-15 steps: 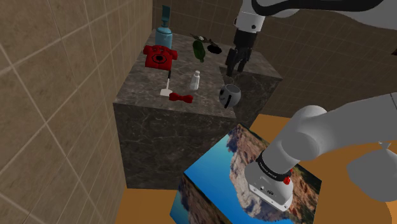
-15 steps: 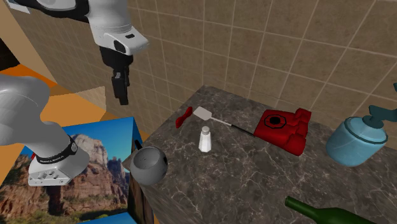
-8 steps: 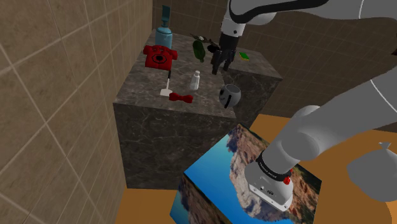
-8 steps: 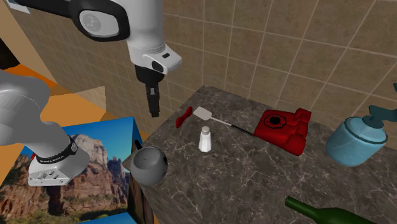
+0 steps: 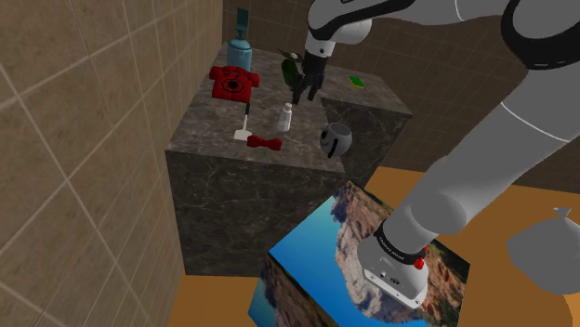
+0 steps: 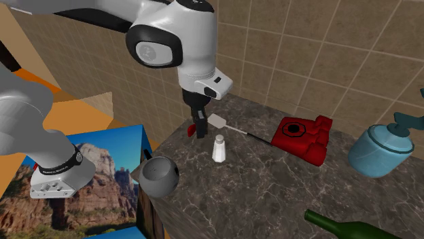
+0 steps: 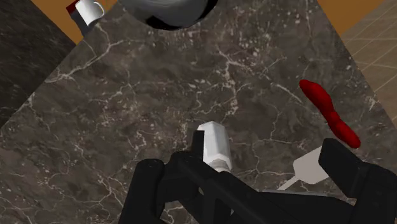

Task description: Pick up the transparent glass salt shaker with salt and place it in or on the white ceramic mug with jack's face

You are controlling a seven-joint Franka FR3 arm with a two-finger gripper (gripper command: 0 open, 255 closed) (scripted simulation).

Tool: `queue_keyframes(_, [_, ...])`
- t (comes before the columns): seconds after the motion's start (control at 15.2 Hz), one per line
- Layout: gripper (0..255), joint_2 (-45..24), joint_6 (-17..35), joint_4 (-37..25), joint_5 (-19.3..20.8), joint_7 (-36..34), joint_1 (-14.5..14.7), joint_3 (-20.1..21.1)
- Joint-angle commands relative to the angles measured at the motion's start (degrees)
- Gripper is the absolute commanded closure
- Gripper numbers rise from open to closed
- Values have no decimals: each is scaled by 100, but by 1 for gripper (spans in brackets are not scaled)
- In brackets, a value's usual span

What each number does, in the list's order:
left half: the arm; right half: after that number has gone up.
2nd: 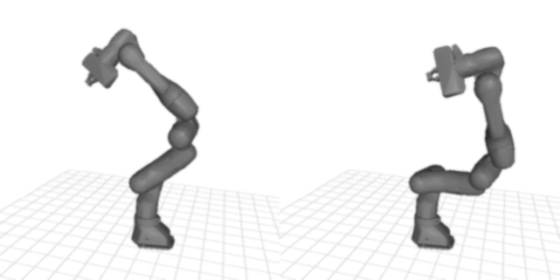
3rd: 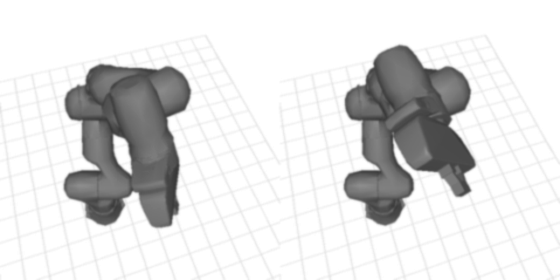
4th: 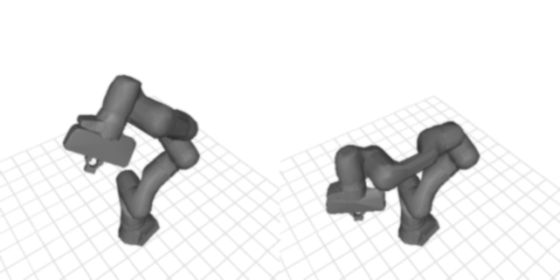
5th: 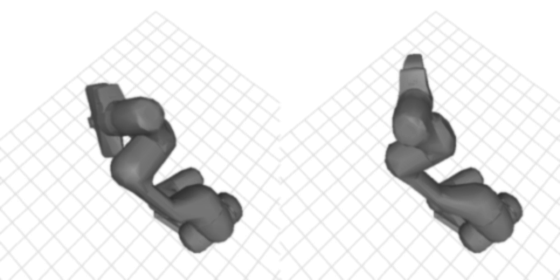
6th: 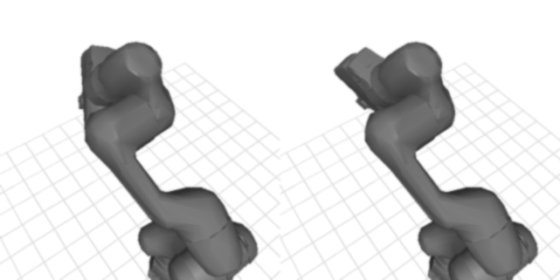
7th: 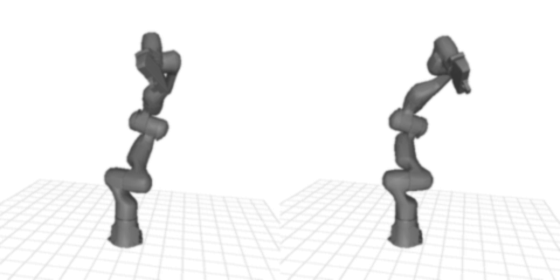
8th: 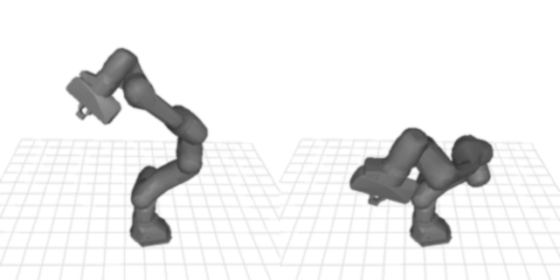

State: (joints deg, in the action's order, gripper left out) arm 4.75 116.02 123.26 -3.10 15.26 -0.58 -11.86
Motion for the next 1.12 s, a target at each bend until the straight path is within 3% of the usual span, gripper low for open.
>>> queue_keyframes(0.0, [0,-409,169,-285,-147,183,-28,-61])
queue_keyframes(0.26, [0,-1151,342,-917,-441,470,-103,-104])
queue_keyframes(0.73, [0,-1378,837,-641,-539,534,-95,-71])
queue_keyframes(1.06, [0,-1399,877,-621,-548,540,-94,-68])
